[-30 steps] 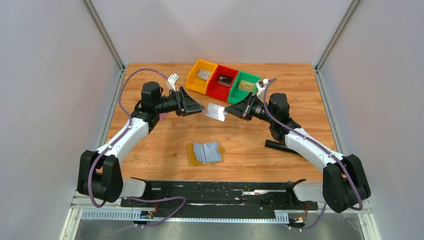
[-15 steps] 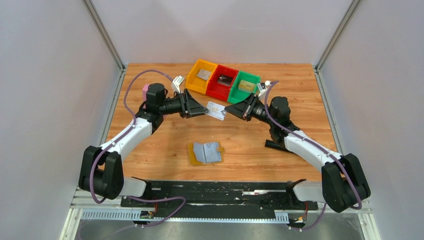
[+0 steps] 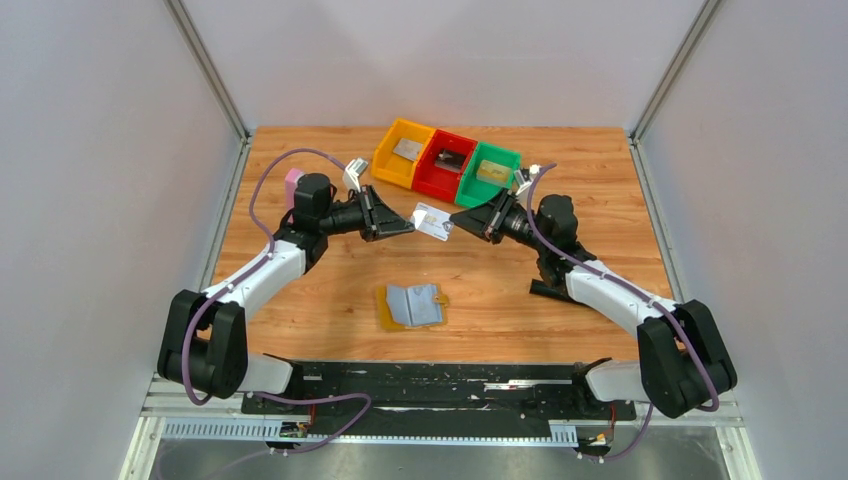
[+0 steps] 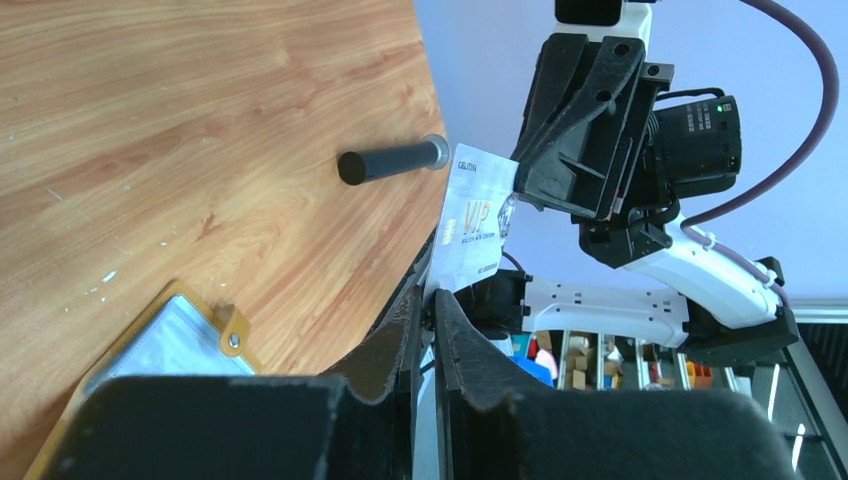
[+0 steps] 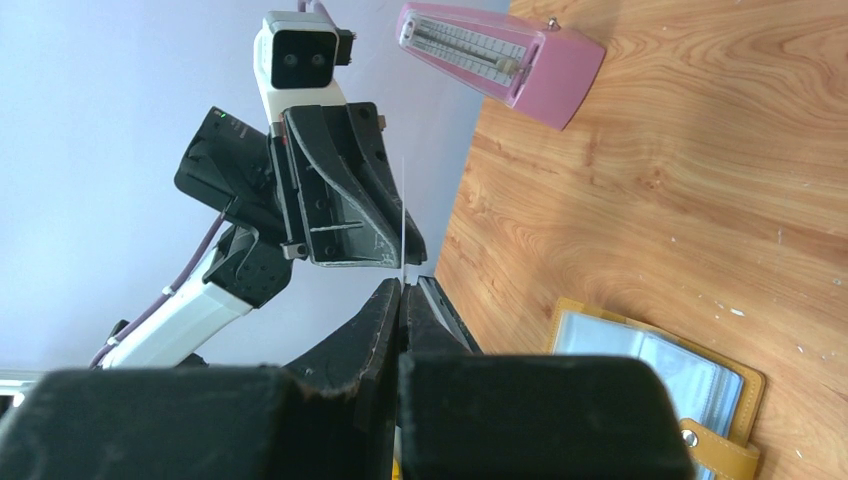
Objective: Take the credit cards out of the card holder
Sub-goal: Remove the credit card from the card holder, then place the credit card in the storage box, then remove the credit card from the card holder.
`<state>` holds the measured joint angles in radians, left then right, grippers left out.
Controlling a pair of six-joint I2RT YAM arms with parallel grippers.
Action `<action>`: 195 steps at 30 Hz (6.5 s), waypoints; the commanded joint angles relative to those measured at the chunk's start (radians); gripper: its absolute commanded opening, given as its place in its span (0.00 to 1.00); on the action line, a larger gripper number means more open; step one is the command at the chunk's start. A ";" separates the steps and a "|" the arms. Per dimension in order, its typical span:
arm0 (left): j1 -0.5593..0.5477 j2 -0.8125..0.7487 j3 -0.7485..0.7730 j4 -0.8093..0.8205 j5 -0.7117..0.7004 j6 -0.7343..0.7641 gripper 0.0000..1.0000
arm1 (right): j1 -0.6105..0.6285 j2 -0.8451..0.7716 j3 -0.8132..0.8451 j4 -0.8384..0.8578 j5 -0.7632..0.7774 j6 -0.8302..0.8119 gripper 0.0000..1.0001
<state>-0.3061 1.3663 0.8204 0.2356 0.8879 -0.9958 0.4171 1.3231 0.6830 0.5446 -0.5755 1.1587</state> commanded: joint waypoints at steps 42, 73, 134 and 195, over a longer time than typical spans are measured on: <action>0.136 0.637 0.970 -0.408 -0.363 0.414 0.00 | -0.047 -0.372 0.050 -0.449 0.117 -0.198 1.00; 0.150 1.153 1.495 -0.483 -0.352 0.503 0.00 | -0.046 -0.263 0.128 -0.540 0.158 -0.221 1.00; 0.114 1.154 1.516 -0.406 -0.454 0.497 0.36 | -0.046 -0.171 0.215 -0.507 0.123 -0.232 1.00; -0.074 0.014 -0.043 -0.454 -0.248 0.282 0.25 | 0.471 0.173 0.100 -0.560 0.416 -0.292 0.44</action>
<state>-0.3729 1.4128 0.8139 -0.2996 0.6289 -0.6781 0.8833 1.4597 0.7753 -0.0959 -0.2119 0.8398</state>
